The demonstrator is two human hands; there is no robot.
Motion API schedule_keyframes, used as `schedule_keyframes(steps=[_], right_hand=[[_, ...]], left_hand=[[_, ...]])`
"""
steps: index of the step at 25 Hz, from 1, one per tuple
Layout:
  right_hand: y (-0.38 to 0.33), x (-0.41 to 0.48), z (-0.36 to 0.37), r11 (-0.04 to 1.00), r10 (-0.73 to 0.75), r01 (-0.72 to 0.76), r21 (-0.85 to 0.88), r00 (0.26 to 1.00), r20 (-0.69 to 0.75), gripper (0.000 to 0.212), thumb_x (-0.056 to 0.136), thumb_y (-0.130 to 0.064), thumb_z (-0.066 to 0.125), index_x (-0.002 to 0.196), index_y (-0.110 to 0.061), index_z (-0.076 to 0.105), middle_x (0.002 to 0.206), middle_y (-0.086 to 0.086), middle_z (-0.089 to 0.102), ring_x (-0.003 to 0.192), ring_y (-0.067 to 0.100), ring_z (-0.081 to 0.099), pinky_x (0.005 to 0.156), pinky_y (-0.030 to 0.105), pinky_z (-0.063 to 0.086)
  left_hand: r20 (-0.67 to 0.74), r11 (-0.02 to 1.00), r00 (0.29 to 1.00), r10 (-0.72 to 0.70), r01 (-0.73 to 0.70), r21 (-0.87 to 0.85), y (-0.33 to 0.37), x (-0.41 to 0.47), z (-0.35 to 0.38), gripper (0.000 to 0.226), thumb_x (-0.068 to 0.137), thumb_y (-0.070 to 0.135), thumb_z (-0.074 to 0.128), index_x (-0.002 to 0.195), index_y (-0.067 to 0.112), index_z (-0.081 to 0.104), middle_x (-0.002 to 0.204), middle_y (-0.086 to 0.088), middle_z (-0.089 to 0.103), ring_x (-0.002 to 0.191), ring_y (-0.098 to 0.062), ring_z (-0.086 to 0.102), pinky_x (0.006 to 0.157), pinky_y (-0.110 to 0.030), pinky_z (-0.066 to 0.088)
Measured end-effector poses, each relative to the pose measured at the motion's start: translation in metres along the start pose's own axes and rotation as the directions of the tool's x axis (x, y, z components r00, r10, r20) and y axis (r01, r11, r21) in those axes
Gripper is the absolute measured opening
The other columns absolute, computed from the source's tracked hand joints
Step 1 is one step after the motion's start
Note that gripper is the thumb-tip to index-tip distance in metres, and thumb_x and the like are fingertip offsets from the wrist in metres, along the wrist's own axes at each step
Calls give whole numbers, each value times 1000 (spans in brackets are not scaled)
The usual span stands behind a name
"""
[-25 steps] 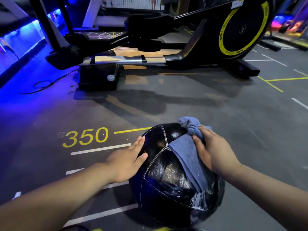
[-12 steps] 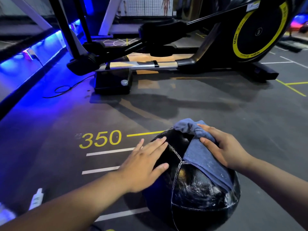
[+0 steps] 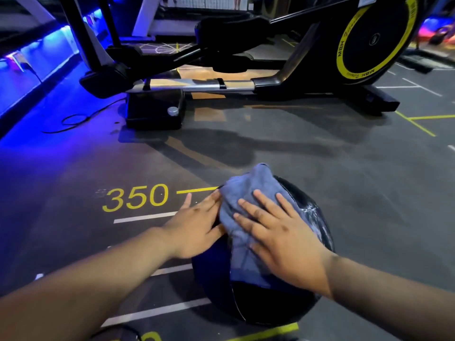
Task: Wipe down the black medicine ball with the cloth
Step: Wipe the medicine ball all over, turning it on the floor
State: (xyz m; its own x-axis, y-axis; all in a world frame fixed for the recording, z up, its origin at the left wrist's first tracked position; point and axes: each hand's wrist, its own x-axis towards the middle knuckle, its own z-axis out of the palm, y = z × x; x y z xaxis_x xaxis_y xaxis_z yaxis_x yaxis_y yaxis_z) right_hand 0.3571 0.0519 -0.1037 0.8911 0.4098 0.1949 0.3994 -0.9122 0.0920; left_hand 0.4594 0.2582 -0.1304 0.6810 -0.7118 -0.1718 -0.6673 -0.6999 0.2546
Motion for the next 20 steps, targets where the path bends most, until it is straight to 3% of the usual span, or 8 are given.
schedule_keyframes(steps=[2, 5, 8, 10, 12, 14, 17, 20], right_hand=[[5, 2, 3, 1000, -19, 19, 14, 1000, -10, 52, 89, -46, 39, 135, -26, 54, 147, -2, 47, 139, 28, 39, 111, 55, 31], [41, -2, 7, 946, 253, -247, 208, 967, -2, 51, 91, -49, 40, 136, -27, 52, 149, -6, 44, 141, 19, 35, 113, 50, 31], [75, -15, 2, 693, 610, -548, 469, 792, 24, 42, 94, -40, 50, 133, -26, 54, 136, -4, 58, 129, 19, 52, 101, 29, 41], [81, -17, -3, 553, 713, -651, 520, 693, 108, 33, 96, -35, 51, 129, -32, 56, 123, -5, 66, 117, 23, 59, 84, 23, 37], [80, -15, -4, 498, 725, -655, 568, 674, 141, 31, 97, -34, 50, 127, -36, 56, 116, -8, 67, 115, 21, 59, 82, 21, 34], [75, -14, -4, 474, 715, -625, 621, 684, 144, 30, 98, -34, 49, 126, -39, 55, 108, -15, 63, 113, 18, 59, 84, 21, 35], [70, -18, -1, 520, 691, -553, 651, 721, 60, 28, 97, -32, 51, 124, -39, 56, 107, -25, 59, 110, 12, 58, 80, 13, 33], [65, -18, 1, 553, 693, -530, 643, 721, -2, 29, 96, -31, 54, 124, -35, 58, 109, -31, 51, 118, 8, 51, 84, 11, 31]], left_hand=[[18, 1000, 1000, -8, 8, -22, -4, 1, -3, 86, 83, 71, 7, 156, 24, 4, 165, 8, 2, 150, -5, -4, 120, -58, 2], [56, 999, 998, -37, 39, -31, -6, 5, -7, 81, 88, 70, 9, 155, 27, -5, 163, 13, -9, 149, -4, -3, 120, -56, -2], [55, 998, 998, -30, 33, -49, -5, 11, -9, 68, 98, 58, 20, 154, 33, -11, 161, 18, -14, 149, -3, 0, 120, -55, -4], [51, 999, 998, -23, 25, -45, -2, 16, -12, 68, 98, 58, 22, 155, 33, -7, 163, 16, -9, 150, -5, 5, 120, -56, -2], [43, 999, 999, -25, 26, -31, -1, 22, -18, 69, 97, 61, 24, 155, 33, 0, 163, 14, -1, 149, -6, 12, 120, -57, -3], [-24, 999, 999, -36, 35, -7, -1, 24, -28, 63, 96, 62, 26, 152, 33, 26, 159, 15, 23, 146, -6, 24, 120, -55, 1], [-342, 997, 937, 73, -63, 39, 16, 24, -41, 56, 90, 52, 24, 104, 26, 72, 113, 12, 70, 112, -13, 60, 104, -43, 34], [-386, 974, 917, 104, -172, -145, 27, 23, -43, 30, 86, 38, 41, 97, 26, 66, 104, 11, 61, 98, -14, 55, 92, -40, 43]])
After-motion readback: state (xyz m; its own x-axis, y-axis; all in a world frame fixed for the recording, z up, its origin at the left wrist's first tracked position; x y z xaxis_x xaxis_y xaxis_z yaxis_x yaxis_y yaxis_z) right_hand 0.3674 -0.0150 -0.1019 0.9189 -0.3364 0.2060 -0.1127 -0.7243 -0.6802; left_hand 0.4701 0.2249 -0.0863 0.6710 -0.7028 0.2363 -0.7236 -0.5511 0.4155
